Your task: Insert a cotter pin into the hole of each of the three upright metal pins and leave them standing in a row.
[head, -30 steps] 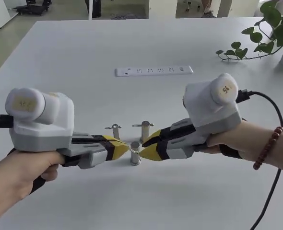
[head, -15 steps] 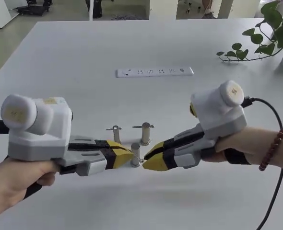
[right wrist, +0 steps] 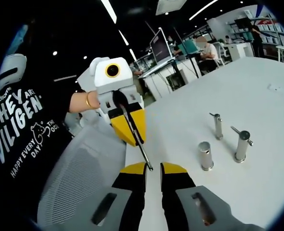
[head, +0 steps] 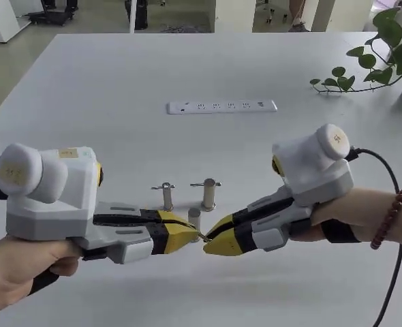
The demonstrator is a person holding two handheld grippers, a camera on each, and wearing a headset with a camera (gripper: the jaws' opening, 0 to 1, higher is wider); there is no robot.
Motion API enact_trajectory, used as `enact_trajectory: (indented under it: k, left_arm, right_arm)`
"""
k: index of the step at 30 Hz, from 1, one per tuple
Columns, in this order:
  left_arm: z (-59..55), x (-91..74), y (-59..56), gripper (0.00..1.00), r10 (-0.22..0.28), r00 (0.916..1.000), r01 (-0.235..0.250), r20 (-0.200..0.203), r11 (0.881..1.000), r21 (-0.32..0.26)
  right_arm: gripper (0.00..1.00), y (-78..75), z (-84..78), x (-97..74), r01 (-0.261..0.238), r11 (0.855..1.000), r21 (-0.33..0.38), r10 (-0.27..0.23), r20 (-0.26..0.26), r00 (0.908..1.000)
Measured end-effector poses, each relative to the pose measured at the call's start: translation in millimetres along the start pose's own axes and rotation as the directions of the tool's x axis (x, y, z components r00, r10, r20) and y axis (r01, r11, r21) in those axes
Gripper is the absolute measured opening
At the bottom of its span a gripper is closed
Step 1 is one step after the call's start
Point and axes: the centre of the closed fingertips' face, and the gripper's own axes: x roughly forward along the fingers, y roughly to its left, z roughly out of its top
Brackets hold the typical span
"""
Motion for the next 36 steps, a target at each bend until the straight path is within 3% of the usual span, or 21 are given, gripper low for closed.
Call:
enact_trajectory:
  k: [11, 17, 24, 31, 36]
  left_arm:
    - [3.1, -0.9, -0.3, 0.00, -0.015, 0.9996, 0.016, 0.024, 1.000, -0.023]
    - [-1.7, -0.5, 1.3, 0.00, -0.015, 0.9999, 0.015, 0.009, 1.000, -0.025]
    - [-7.8, 3.0, 3.1, 0.00, -0.004, 1.0000, 0.004, 0.002, 1.000, -0.022]
    - [-15.2, 8.2, 4.4, 0.01, 0.009, 0.9997, -0.009, -0.021, 1.000, 0.012]
    - [-18.1, 9.7, 13.1, 0.02, 0.045, 0.9989, -0.044, -0.016, 0.999, 0.010]
  right_arm:
    - [0.00, 8.1, 2.9, -0.1, -0.027, 0.999, -0.040, 0.027, 0.000, 0.9996]
    - [0.00, 7.0, 0.1, -1.6, -0.012, 0.993, -0.119, 0.004, -0.068, 0.9977]
    - [0.00, 0.0, -6.8, -0.7, 0.004, 0.979, -0.205, -0.039, -0.167, 0.9853]
    - [0.00, -1.4, -15.3, 1.2, 0.008, 0.964, -0.266, -0.081, -0.268, 0.9601]
    - [0.00, -11.2, -16.7, -1.4, 0.023, 0.956, -0.292, -0.116, -0.306, 0.9449]
